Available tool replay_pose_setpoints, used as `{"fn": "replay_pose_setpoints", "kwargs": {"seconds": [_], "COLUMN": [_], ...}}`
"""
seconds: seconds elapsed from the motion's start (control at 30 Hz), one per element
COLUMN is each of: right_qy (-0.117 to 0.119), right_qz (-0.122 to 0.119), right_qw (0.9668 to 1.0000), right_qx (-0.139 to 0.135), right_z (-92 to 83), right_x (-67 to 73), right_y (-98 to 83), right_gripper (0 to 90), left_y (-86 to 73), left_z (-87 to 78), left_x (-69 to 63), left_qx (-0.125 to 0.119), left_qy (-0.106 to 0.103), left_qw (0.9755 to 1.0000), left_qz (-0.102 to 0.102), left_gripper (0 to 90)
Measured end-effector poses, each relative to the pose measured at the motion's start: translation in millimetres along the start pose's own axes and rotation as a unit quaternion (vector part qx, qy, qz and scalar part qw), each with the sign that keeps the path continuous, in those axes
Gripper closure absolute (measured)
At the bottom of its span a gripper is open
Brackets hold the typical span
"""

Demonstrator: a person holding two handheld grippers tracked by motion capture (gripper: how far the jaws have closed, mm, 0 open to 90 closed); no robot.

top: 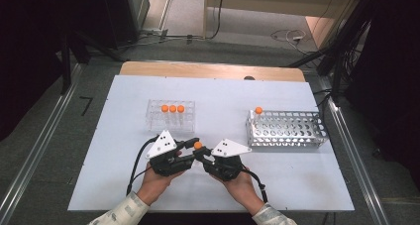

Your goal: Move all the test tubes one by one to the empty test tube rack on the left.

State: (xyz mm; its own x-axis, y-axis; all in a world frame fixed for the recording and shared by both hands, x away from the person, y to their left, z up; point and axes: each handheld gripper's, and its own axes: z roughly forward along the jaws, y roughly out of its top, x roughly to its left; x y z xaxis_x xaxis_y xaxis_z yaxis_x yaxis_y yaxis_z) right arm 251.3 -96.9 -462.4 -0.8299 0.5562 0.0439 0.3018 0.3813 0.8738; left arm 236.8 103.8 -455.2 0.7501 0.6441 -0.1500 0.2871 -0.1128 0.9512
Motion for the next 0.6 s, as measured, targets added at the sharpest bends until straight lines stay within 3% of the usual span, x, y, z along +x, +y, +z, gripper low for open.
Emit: {"fn": "replay_pose_setpoints", "kwargs": {"seconds": [0.13, 0.43, 0.6], "right_qy": [0.001, 0.003, 0.018], "right_qz": [0.000, 0.003, 0.002], "right_qw": [1.0000, 1.0000, 0.9998], "right_qx": [-0.001, -0.001, -0.003], "right_z": [-0.2, -0.7, -1.3], "right_x": [0.5, 1.0, 1.3], "right_y": [0.1, 0.1, 0.3], "right_gripper": [72.5, 71.3, 50.1], "left_y": [-0.1, 0.3, 0.8], "left_z": [-0.7, -1.4, -2.8], "left_x": [0.7, 1.3, 2.4], "left_qx": [0.000, -0.001, -0.003], "left_qy": [0.004, 0.005, 0.007], "left_qw": [1.0000, 1.0000, 0.9999], "left_qz": [0.000, -0.002, -0.007], "left_gripper": [67.4, 69.1, 69.2]}}
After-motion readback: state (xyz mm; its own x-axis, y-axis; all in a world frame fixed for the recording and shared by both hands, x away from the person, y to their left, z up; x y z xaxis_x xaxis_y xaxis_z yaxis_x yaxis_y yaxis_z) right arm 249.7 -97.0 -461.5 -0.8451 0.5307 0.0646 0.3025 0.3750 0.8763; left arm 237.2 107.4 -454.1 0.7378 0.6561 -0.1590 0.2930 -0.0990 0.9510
